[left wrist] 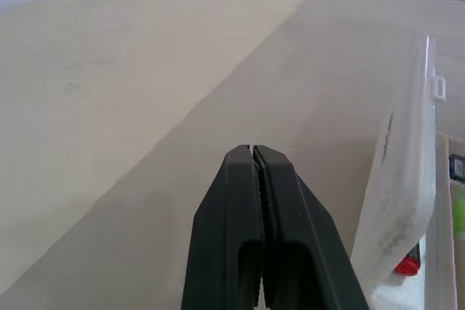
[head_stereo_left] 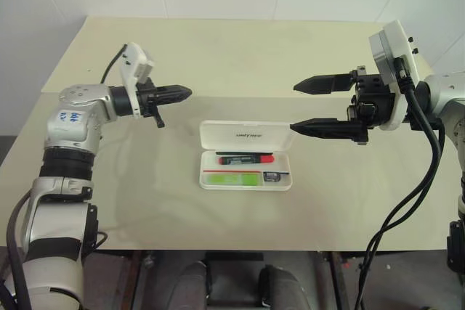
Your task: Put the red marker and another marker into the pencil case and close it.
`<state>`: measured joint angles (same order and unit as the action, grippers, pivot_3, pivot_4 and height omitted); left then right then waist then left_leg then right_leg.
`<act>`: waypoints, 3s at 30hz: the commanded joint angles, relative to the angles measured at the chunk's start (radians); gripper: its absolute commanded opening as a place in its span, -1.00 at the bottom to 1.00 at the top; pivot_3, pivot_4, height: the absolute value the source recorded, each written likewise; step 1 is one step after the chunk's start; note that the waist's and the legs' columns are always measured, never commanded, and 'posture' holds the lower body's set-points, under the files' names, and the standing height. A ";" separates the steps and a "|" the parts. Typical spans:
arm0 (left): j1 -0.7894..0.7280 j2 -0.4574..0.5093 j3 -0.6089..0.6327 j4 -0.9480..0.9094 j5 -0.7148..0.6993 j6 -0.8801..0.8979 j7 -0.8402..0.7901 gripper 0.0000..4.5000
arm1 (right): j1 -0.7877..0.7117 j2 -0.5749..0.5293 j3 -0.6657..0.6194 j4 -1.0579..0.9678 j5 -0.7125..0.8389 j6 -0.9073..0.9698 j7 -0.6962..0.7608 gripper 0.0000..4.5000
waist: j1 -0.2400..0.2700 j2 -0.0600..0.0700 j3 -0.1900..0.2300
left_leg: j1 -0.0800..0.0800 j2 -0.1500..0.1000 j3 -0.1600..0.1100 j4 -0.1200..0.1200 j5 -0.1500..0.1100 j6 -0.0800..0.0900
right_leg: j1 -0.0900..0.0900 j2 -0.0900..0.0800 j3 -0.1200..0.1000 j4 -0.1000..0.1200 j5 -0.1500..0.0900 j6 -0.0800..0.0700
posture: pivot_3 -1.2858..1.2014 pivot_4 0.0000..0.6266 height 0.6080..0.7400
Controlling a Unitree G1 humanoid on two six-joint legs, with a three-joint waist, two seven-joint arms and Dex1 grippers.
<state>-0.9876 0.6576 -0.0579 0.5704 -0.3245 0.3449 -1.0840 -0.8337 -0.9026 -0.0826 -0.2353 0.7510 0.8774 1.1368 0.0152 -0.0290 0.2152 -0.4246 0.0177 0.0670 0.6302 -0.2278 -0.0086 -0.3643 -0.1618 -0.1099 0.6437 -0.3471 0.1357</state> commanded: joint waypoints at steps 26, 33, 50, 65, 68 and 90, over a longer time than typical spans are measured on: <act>0.276 0.039 -0.027 -0.557 0.090 0.063 -0.010 -0.98 | 0.047 -0.070 -0.014 -0.040 -0.061 -0.078 -0.044 1.00 | -0.015 0.000 0.000 | 0.001 0.001 -0.002 0.001 0.000 0.000 | 0.002 0.000 0.000 0.000 0.000 0.000 | 0.03 -0.52 1.00; 0.346 0.088 -0.019 -0.707 0.081 0.131 0.007 -0.98 | 0.042 -0.068 -0.006 -0.020 -0.085 -0.098 -0.035 1.00 | -0.015 0.000 0.000 | 0.001 0.000 -0.002 0.001 0.000 0.000 | 0.002 0.000 0.000 0.000 0.000 0.000 | 0.03 -0.52 1.00; 0.434 0.088 -0.188 -0.870 0.284 0.138 0.141 -0.98 | 0.082 -0.055 0.025 -0.004 -0.171 -0.145 -0.047 1.00 | -0.014 0.000 0.000 | 0.001 0.001 -0.002 0.001 0.000 0.000 | 0.003 0.000 0.000 0.001 0.000 0.000 | 0.03 -0.52 1.00; 0.517 -0.017 -0.319 -0.854 0.349 0.276 0.227 -0.98 | 0.070 -0.034 0.057 0.019 -0.194 -0.149 -0.035 1.00 | -0.004 0.003 -0.004 | 0.003 0.000 -0.003 0.002 0.000 0.000 | 0.005 -0.001 0.000 0.000 0.000 0.000 | 0.03 -0.52 1.00; 0.525 -0.073 -0.145 -0.949 0.180 0.364 0.224 -0.98 | 0.070 -0.034 0.051 0.034 -0.180 -0.154 -0.011 1.00 | 0.003 0.004 -0.004 | 0.004 0.001 -0.003 0.003 0.000 0.001 | 0.006 -0.001 0.000 0.000 0.000 0.000 | 0.03 -0.52 1.00; 0.634 0.087 0.896 -0.433 0.012 0.270 0.769 1.00 | -0.149 0.138 -0.076 1.214 -0.414 -0.639 -0.135 1.00 | -0.030 0.001 -0.002 | 0.002 0.001 -0.002 -0.001 0.000 0.000 | 0.004 -0.001 -0.001 -0.002 0.000 0.000 | 0.03 -0.52 1.00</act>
<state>-0.3563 0.7320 0.8073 0.1471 -0.3198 0.6537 -0.3495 -0.9609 -0.7622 -0.1280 0.9832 0.3234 0.2388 0.9733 -0.0152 -0.0276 0.2134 -0.4221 0.0186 0.0648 0.6297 -0.2276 -0.0088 -0.3606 -0.1631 -0.1113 0.6429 -0.3470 0.1356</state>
